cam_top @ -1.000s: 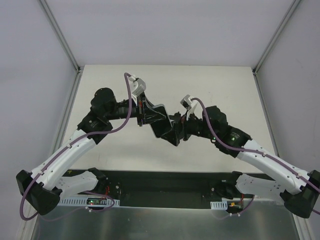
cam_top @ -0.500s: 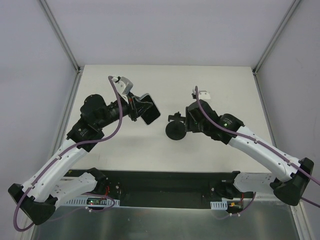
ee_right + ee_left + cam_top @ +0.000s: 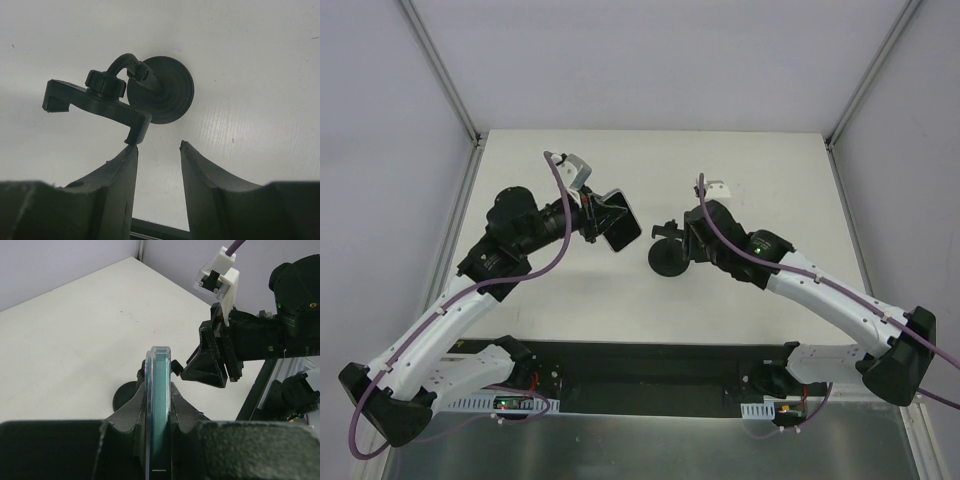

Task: Place the phone on the phone stand

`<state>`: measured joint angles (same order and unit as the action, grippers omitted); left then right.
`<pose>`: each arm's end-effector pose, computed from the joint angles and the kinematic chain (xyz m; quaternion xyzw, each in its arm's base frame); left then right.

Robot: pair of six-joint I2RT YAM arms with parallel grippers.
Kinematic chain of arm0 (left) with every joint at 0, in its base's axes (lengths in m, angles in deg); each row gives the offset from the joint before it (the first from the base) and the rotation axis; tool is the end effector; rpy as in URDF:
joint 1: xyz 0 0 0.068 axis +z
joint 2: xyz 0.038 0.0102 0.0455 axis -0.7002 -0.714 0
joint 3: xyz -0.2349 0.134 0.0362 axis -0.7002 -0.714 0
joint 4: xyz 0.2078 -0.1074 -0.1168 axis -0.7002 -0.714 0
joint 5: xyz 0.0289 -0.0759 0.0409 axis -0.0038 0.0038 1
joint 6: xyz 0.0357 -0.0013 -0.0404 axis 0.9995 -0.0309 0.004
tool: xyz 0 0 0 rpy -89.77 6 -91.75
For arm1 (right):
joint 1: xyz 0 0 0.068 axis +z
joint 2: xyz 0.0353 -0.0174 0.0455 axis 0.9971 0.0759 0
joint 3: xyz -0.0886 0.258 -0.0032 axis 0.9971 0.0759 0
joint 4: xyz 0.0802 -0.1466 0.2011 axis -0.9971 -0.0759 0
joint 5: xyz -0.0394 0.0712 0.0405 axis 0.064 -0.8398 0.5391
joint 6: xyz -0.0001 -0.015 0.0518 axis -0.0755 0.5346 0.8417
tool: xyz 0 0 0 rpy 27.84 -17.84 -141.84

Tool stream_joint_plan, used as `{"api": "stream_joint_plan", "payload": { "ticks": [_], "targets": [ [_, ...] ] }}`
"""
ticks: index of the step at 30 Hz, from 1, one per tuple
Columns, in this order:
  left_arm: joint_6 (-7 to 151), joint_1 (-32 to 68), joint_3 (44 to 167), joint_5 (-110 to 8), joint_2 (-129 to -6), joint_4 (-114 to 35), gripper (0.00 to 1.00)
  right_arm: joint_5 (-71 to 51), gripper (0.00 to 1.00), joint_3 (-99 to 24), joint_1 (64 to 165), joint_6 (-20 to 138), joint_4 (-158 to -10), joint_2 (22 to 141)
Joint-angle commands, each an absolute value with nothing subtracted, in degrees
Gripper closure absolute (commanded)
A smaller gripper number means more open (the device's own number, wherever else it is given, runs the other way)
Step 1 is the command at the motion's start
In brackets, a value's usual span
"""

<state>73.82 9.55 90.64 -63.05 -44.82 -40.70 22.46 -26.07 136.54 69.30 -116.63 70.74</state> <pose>0.1622 -0.1283 0.4126 0.2707 0.6184 -0.3879 0.6276 0.1770 0.1945 0.3311 -0.1692 0.8694 0.0779 0.4577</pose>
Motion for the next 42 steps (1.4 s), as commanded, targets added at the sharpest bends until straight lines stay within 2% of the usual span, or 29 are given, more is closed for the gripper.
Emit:
{"api": "stream_joint_plan", "payload": {
  "ticks": [1, 7, 9, 13, 25, 30, 32, 33, 34, 37, 39, 42],
  "targets": [
    [73.69, 9.2, 91.72, -64.2, -44.32, -36.02, 1.0, 20.87, 0.58, -24.95, 137.15, 67.62, -109.18, 70.4],
    [73.6, 9.2, 91.98, -64.73, -44.58, -36.11, 1.0, 22.71, 0.48, -25.21, 139.26, 66.04, -108.82, 70.57],
    [73.51, 9.2, 91.98, -64.82, -44.58, -36.11, 1.0, 24.28, 0.48, -25.12, 139.35, 65.77, -108.64, 70.57],
    [73.69, 9.2, 91.81, -65.17, -44.67, -36.02, 1.0, 26.57, 0.57, -25.47, 139.26, 65.86, -108.55, 71.28],
    [73.69, 9.2, 91.9, -65.96, -45.02, -36.02, 1.0, 29.3, 0.68, -24.77, 139.61, 65.25, -106.44, 73.21],
    [73.51, 9.2, 91.9, -66.05, -45.28, -36.11, 1.0, 31.14, 0.69, -25.39, 140.4, 64.63, -107.23, 73.39],
    [73.51, 9.28, 91.98, -66.57, -45.28, -36.02, 1.0, 31.32, 0.76, -25.74, 140.4, 63.93, -107.41, 73.82],
    [73.42, 9.2, 91.9, -67.01, -45.37, -36.02, 1.0, 31.58, 0.91, -25.74, 140.4, 63.67, -107.32, 73.91],
    [73.6, 9.2, 91.98, -67.54, -45.72, -36.02, 1.0, 31.58, 0.98, -25.83, 140.4, 63.49, -107.32, 74.0],
    [75.08, 9.2, 93.12, -75.42, -48.34, -36.11, 1.0, 29.75, 0.99, -26.0, 140.4, 61.83, -107.15, 73.65],
    [75.79, 9.11, 94.44, -86.92, -50.2, -36.02, 1.0, 26.86, 0.99, -24.87, 140.4, 58.93, -105.92, 72.42],
    [77.99, 7.54, 95.06, -95.91, -52.75, -35.85, 1.0, 24.75, 0.99, -23.98, 140.23, 56.03, -104.95, 70.4]
  ]
}}
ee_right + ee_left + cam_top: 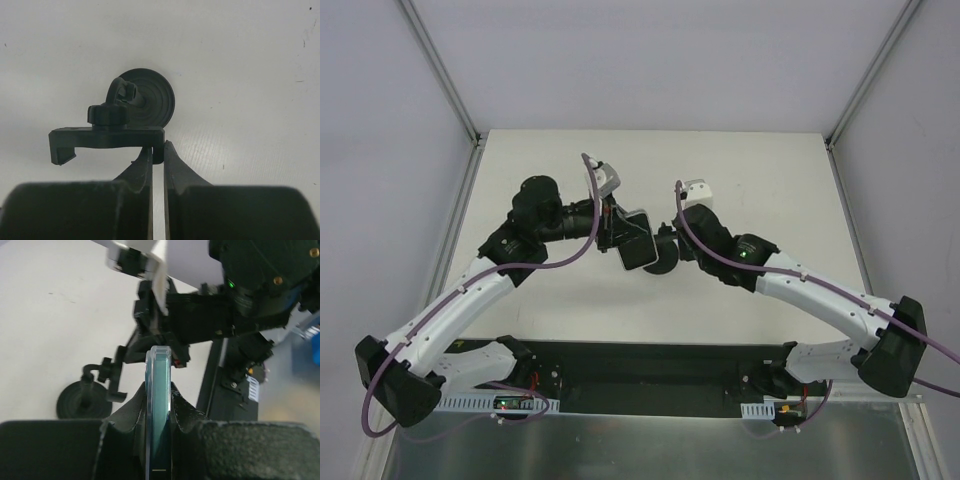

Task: Place the phone on the phone stand

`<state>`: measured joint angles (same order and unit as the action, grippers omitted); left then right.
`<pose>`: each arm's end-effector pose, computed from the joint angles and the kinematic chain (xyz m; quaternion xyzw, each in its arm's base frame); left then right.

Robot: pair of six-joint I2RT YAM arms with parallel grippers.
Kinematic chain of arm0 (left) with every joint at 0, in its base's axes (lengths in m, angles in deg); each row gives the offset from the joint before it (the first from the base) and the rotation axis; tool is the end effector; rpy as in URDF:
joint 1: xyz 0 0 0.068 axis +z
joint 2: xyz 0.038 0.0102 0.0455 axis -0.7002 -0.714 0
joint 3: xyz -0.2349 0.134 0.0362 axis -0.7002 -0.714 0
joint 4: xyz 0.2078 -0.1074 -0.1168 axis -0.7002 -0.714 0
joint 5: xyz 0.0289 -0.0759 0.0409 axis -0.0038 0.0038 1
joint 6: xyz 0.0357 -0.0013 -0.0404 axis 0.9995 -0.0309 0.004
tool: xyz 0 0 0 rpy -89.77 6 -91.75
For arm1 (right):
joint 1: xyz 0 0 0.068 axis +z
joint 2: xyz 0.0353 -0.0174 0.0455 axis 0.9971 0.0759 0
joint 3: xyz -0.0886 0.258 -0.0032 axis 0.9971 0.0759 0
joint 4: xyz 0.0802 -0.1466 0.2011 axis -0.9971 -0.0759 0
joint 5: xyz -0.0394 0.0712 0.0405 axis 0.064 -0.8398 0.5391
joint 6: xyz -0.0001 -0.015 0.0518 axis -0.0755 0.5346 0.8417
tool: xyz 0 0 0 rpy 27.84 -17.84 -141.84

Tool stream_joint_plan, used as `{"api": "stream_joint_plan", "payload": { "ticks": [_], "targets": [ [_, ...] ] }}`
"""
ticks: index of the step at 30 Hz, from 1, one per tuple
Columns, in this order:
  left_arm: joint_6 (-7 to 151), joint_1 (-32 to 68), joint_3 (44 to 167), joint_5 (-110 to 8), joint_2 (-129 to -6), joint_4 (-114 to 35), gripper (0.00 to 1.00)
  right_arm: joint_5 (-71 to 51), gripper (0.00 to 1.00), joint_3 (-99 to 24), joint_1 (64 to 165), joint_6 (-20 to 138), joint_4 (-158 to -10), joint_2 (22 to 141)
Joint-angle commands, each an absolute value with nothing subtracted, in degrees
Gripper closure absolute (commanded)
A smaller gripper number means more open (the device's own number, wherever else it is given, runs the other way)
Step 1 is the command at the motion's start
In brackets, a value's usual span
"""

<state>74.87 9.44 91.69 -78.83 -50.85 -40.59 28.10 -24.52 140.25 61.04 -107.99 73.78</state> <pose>0.1772 -0.1498 0.3980 0.3657 0.6019 -0.4552 0.5448 0.1773 0.2189 0.3224 -0.2223 0.8345 0.0399 0.5025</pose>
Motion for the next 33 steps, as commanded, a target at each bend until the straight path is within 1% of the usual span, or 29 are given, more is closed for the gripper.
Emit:
{"api": "stream_joint_plan", "payload": {
  "ticks": [1, 5, 6, 7, 8, 9, 15, 21, 24, 28, 33],
  "targets": [
    [79.56, 6.74, 94.54, -96.11, -52.93, -34.8, 1.0, 23.51, 0.99, -23.98, 140.05, 54.97, -104.6, 70.14],
    [87.3, 3.14, 89.01, -96.19, -51.88, -28.13, 1.0, 15.17, 0.99, -24.33, 138.65, 51.11, -104.33, 69.7],
    [89.66, 2.17, 87.95, -98.55, -51.96, -25.68, 1.0, 9.93, 0.99, -24.42, 136.9, 50.57, -104.16, 69.61],
    [90.47, 1.82, 86.81, -99.44, -51.53, -19.21, 1.0, 7.7, 0.99, -24.33, 136.02, 50.22, -103.9, 69.35],
    [91.0, 1.55, 84.89, -99.71, -51.53, -16.71, 1.0, 5.24, 0.99, -24.25, 135.14, 49.78, -103.55, 69.26],
    [91.87, 1.38, 84.69, -99.45, -51.87, -15.38, 1.0, 0.17, 0.99, -24.16, 133.65, 48.82, -103.02, 69.26],
    [97.93, 1.37, 92.77, -105.33, -63.63, -19.67, 1.0, -14.53, 0.99, -25.91, 128.9, 43.54, -103.81, 71.01],
    [94.0, 1.11, 100.68, -114.82, -72.51, -20.46, 1.0, -17.81, 0.99, -26.36, 127.04, 42.22, -104.33, 70.93],
    [97.31, 1.11, 101.91, -113.95, -73.84, -22.3, 1.0, -18.86, 0.99, -26.44, 126.78, 42.13, -104.33, 70.66],
    [101.89, 1.2, 106.65, -113.78, -77.27, -32.2, 1.0, -19.13, 0.99, -26.79, 126.78, 41.95, -104.77, 70.66],
    [107.52, 2.42, 106.22, -111.32, -76.23, -38.3, 1.0, -18.77, 0.99, -26.79, 126.6, 41.43, -105.56, 69.87]
  ]
}}
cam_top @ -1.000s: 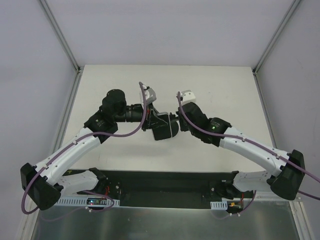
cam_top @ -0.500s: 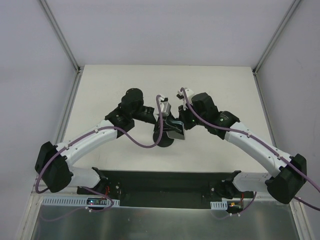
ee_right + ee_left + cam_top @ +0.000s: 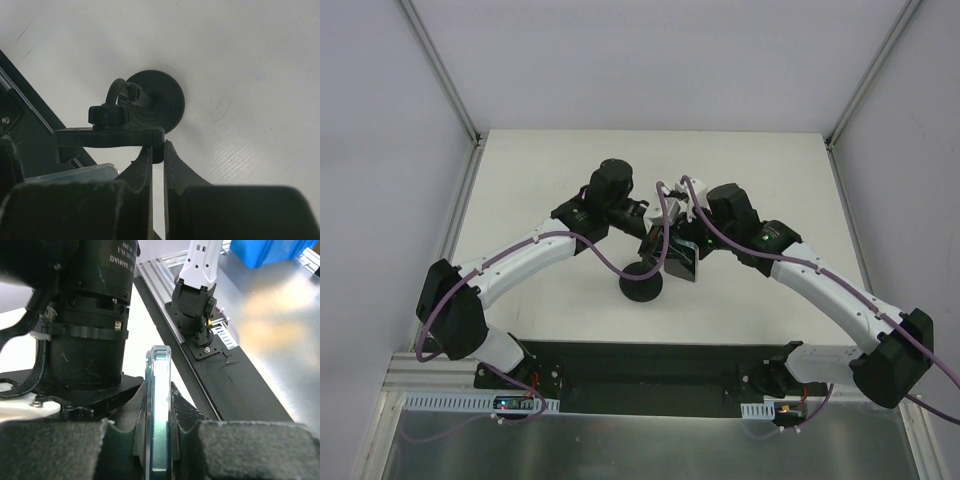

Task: Place the phone on the phone stand

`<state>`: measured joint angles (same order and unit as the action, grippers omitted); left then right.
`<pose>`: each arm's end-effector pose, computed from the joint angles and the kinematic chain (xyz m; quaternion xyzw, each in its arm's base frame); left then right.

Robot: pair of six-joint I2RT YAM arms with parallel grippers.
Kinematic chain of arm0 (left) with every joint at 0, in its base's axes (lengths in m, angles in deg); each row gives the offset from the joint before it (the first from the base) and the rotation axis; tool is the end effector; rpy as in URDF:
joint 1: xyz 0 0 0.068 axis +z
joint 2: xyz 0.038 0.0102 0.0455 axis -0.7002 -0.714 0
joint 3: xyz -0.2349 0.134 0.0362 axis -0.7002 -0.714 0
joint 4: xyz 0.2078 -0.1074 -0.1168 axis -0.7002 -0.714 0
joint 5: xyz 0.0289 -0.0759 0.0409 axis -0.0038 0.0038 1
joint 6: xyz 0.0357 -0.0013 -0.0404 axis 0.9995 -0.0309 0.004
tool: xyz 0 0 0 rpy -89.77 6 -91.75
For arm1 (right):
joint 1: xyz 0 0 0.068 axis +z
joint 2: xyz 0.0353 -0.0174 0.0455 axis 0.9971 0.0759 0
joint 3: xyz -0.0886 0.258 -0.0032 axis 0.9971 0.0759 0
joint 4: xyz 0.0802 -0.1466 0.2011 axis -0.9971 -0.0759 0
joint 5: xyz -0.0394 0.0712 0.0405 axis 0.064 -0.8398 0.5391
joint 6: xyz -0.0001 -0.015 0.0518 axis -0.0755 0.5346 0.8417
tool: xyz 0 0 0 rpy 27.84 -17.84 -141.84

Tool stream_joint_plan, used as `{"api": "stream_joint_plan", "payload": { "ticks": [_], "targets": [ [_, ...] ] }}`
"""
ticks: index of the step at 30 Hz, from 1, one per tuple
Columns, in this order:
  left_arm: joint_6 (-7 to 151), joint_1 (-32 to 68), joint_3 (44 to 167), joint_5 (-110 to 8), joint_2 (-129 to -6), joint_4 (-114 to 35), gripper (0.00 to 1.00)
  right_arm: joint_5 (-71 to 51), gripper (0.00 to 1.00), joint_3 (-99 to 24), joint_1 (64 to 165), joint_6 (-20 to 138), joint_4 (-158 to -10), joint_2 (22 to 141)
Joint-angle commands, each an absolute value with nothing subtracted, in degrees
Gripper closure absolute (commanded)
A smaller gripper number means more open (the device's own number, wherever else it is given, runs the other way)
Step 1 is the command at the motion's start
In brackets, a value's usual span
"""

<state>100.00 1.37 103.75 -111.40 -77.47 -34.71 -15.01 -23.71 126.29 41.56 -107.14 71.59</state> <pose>0.2233 -0.2542 0.3586 0.6298 0.3590 -0.5404 0.4271 0.2046 0.1863 0.3266 -0.4268 0.7608 0.2194 0.4369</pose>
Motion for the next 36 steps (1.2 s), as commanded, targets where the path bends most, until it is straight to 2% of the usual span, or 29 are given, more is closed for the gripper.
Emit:
{"api": "stream_joint_plan", "payload": {
  "ticks": [1, 8, 12, 13, 14, 16, 17, 19, 21, 23, 26, 32, 36],
  "targets": [
    [108.22, 2.78, 106.14, -110.88, -75.96, -40.57, 1.0, -18.95, 0.99, -26.79, 126.52, 41.34, -105.65, 69.87],
    [114.9, 4.8, 104.2, -104.21, -72.19, -48.14, 1.0, -18.78, 0.99, -26.88, 126.16, 40.72, -106.27, 70.31],
    [114.56, 4.45, 101.75, -93.68, -68.32, -48.85, 1.0, -15.62, 0.99, -27.32, 126.25, 43.18, -106.44, 70.22],
    [113.77, 4.19, 100.44, -88.51, -67.27, -48.85, 1.0, -14.13, 0.99, -27.23, 126.25, 44.58, -106.18, 70.05],
    [111.85, 3.06, 99.81, -76.98, -65.08, -48.77, 1.0, -10.03, 0.99, -27.23, 126.16, 47.81, -106.01, 69.61],
    [109.47, 1.73, 98.14, -62.86, -63.22, -48.59, 1.0, -5.61, 0.99, -26.36, 127.3, 51.69, -105.57, 68.12],
    [107.37, 0.16, 97.44, -49.57, -61.82, -48.5, 1.0, -0.02, 0.99, -25.83, 128.18, 53.02, -104.61, 67.59],
    [106.39, -1.52, 95.16, -39.47, -60.85, -48.33, 1.0, 6.68, 1.0, -24.69, 132.28, 57.15, -104.42, 66.01],
    [101.66, -1.97, 93.57, -26.4, -60.58, -48.15, 1.0, 19.15, 1.0, -22.77, 136.34, 59.43, -103.02, 64.61],
    [97.97, -1.97, 92.43, -22.65, -60.67, -48.06, 1.0, 30.98, 1.0, -21.53, 142.49, 61.46, -101.18, 63.72],
    [95.84, -1.97, 91.37, -24.29, -61.89, -47.62, 1.0, 42.34, 1.0, -19.85, 148.91, 64.19, -98.63, 63.1],
    [91.89, -2.14, 94.53, -27.47, -65.75, -49.11, 1.0, 57.59, 1.0, -23.54, 159.02, 62.52, -98.18, 67.05],
    [89.95, -2.14, 93.75, -25.1, -67.26, -47.03, 1.0, 62.52, 1.0, -25.12, 164.03, 69.8, -100.55, 68.46]
  ]
}}
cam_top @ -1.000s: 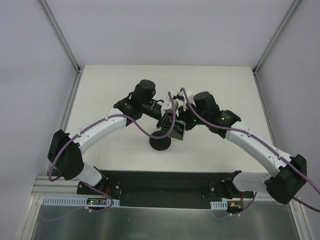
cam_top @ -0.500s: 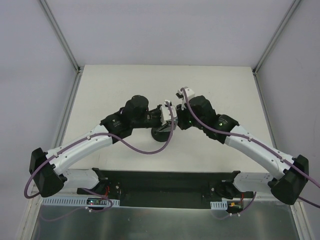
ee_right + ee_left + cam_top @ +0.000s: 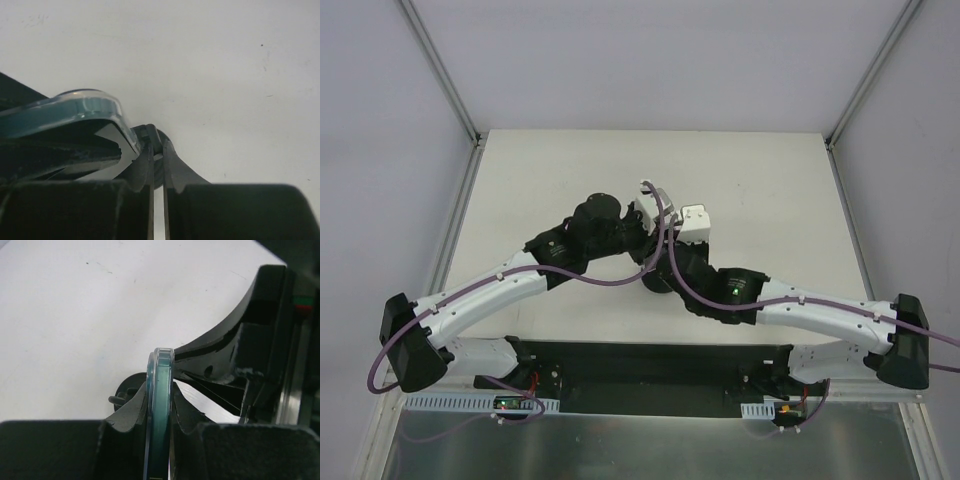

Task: Place the phone on the phone stand

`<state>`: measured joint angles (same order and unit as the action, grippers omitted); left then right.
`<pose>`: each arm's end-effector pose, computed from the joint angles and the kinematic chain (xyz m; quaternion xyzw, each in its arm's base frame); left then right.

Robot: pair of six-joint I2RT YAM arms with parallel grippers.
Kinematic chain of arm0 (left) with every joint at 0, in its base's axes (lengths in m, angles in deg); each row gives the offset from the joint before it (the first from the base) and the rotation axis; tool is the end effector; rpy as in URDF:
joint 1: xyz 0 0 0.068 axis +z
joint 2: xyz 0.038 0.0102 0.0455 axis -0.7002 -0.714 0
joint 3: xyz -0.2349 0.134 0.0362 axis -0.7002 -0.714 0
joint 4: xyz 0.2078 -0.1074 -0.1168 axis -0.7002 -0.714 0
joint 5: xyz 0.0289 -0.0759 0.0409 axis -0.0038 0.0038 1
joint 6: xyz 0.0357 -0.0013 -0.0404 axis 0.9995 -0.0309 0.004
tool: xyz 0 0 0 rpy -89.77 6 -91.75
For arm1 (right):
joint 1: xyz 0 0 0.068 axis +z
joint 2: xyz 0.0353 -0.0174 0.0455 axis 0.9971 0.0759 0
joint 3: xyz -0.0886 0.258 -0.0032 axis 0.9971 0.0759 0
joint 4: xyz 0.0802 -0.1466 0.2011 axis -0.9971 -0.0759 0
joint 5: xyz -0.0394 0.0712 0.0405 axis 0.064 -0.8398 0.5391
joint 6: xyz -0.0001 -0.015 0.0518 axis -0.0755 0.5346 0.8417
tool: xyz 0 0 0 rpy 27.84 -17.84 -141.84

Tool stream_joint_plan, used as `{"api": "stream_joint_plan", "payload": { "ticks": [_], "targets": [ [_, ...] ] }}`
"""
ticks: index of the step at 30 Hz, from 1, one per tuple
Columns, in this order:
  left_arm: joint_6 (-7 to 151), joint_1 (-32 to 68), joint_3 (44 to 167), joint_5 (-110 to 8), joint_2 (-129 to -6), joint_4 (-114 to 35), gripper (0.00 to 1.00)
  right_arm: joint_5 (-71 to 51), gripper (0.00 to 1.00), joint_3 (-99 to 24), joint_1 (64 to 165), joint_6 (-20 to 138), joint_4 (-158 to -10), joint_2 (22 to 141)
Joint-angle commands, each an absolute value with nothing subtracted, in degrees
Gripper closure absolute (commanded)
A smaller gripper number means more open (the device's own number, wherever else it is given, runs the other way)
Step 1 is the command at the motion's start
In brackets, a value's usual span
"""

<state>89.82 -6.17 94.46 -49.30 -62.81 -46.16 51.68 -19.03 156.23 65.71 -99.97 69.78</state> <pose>0.1809 -0.2270 0.3537 0.4050 0.6766 -0.2748 0.5501 0.1140 0.2373 0.3246 -0.1624 0.7830 0.0192 0.6001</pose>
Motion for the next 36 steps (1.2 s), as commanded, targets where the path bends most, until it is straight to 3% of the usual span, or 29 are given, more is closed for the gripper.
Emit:
{"api": "stream_joint_plan", "payload": {
  "ticks": [1, 11, 14, 18, 19, 24, 26, 29, 33, 36],
  "targets": [
    [89.34, -2.14, 93.31, -24.66, -67.61, -46.05, 1.0, 64.18, 1.0, -25.3, 166.48, 70.95, -100.9, 68.81],
    [85.12, -2.49, 92.34, -28.78, -68.4, -44.46, 1.0, 74.74, 0.99, -27.32, 178.37, 88.16, -116.17, 72.24],
    [85.11, -2.84, 91.72, -30.1, -67.61, -44.55, 1.0, 70.89, 0.83, -25.13, 178.37, 78.55, -109.45, 70.84],
    [86.43, -3.64, 90.76, -31.32, -66.91, -44.46, 1.0, 59.12, 0.48, -21.62, 178.46, 64.57, -96.92, 66.89],
    [87.04, -3.64, 90.49, -32.03, -66.82, -44.46, 1.0, 54.05, 0.44, -19.69, 178.37, 60.02, -95.56, 64.71],
    [88.19, -3.64, 89.7, -38.96, -64.63, -46.22, 1.0, 42.24, 0.1, -19.06, 178.02, 52.69, -97.12, 60.3],
    [88.28, -3.64, 89.0, -42.57, -62.87, -46.31, 1.0, 37.75, 0.03, -18.62, 176.97, 48.91, -98.61, 57.75],
    [89.33, -3.55, 88.21, -50.37, -60.15, -46.31, 1.0, 24.86, 0.0, -15.74, 166.98, 48.46, -102.05, 52.4],
    [89.68, -3.55, 87.94, -59.53, -55.5, -46.57, 1.0, -4.71, 0.03, -7.66, 149.21, 42.85, -95.05, 45.36],
    [90.3, -3.55, 87.42, -68.05, -52.42, -46.48, 1.0, -9.55, 0.04, -4.04, 144.89, 37.67, -90.47, 43.15]
  ]
}}
